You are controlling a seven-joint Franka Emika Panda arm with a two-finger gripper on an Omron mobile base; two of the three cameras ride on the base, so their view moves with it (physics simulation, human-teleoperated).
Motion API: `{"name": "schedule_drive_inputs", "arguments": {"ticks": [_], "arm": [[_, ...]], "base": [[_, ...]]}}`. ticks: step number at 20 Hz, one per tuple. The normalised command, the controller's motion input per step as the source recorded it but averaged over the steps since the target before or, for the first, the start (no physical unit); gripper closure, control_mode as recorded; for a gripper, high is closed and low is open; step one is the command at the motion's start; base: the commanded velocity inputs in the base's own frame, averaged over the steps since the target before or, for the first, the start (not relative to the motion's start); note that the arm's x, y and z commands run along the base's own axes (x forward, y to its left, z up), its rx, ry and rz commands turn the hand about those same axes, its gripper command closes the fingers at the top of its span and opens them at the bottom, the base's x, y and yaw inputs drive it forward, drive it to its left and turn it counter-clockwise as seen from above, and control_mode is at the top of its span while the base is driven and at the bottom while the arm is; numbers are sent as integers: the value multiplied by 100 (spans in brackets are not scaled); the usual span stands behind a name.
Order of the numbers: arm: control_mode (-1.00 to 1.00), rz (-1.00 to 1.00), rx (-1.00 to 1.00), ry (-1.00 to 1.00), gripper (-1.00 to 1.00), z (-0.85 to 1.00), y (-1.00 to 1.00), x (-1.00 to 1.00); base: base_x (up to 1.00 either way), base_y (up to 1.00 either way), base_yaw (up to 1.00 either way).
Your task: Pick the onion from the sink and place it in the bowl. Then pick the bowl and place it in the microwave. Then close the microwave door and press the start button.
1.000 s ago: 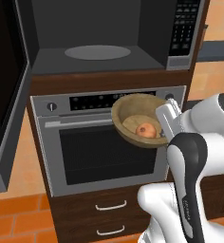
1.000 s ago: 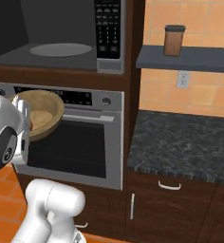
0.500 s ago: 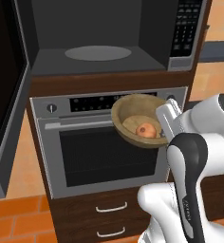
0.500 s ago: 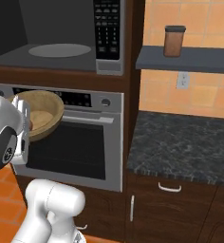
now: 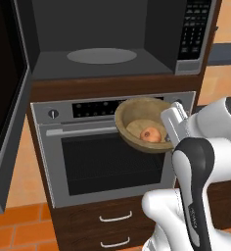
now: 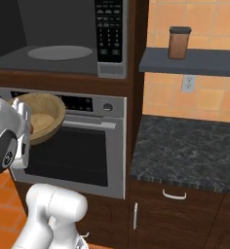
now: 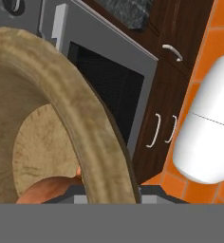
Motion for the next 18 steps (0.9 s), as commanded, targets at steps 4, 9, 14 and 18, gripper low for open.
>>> {"name": "schedule_drive_inputs", "arguments": {"ticks": [4, 9, 14, 18], "arm": [[100, 0, 0, 0, 100, 0, 0, 0], [-100, -1, 0, -9, 100, 38, 0, -32], [-100, -4, -2, -13, 100, 87, 3, -42], [-100, -10, -3, -7, 100, 72, 11, -4]], "base": [[28, 12, 0], [0, 0, 0], [0, 0, 0], [0, 0, 0]]}}
